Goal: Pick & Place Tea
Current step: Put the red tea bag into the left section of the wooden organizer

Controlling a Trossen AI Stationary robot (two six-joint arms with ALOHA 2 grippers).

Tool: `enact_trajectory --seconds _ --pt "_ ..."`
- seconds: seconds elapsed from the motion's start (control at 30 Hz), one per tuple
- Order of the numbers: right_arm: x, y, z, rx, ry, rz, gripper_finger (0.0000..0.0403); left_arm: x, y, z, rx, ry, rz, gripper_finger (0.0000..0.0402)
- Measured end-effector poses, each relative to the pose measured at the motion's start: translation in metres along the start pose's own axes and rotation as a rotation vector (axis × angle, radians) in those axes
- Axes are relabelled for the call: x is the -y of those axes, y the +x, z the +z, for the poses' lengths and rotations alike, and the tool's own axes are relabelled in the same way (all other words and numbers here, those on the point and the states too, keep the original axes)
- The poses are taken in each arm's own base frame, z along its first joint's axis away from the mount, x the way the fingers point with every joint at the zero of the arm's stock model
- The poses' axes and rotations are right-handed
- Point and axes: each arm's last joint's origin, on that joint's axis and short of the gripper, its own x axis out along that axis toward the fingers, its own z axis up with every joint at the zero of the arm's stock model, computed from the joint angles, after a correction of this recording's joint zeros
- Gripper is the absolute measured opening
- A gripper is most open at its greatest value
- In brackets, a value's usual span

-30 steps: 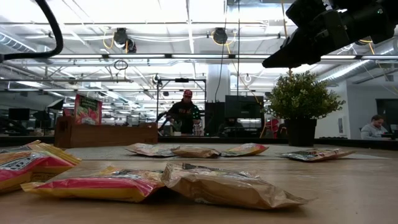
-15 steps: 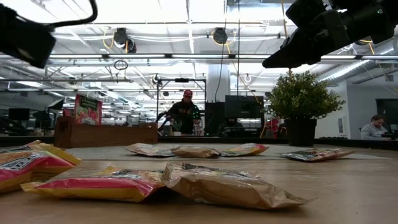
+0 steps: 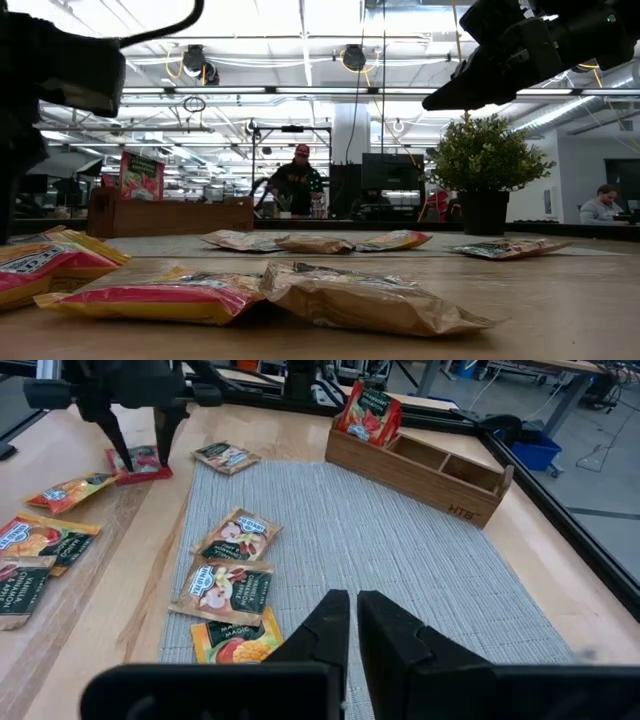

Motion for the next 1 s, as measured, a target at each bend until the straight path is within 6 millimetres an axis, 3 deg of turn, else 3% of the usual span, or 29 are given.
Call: enact_trajectory --seconds 0.2,0.43,0.57,0.7,0.77,0.87,1.0 --pt "0.0 0.0 0.0 0.0 -0.001 0.0 0.0016 0.003 0.018 -0.001 -0.027 0.008 0.034 0.0177" --pt "0.0 0.0 0.0 0.0 -0.001 0.0 0.0016 0.004 0.021 -0.005 -0.033 0.029 0.039 0.017" --pt "0.0 0.0 0.0 -0.001 -0.001 0.0 0.0016 0.005 0.02 -0.007 -0.052 0.036 0.032 0.0115" --pt "0.0 0.0 0.0 -0.001 -0.001 0.0 0.0016 0.007 0.02 -0.007 -0.057 0.044 0.01 0.0025" --pt "0.0 0.0 0.0 0.0 -0.001 0.0 0.0016 0.007 0.02 -0.006 -0.056 0.047 0.003 0.0016" --pt "0.0 0.0 0.0 0.0 0.003 0.0 0.0016 0.011 0.012 -0.003 -0.045 0.072 0.02 0.0011" --pt "0.0 0.0 0.0 0.0 0.003 0.0 0.0016 0.008 -0.032 0.007 0.018 0.154 0.221 0.0009"
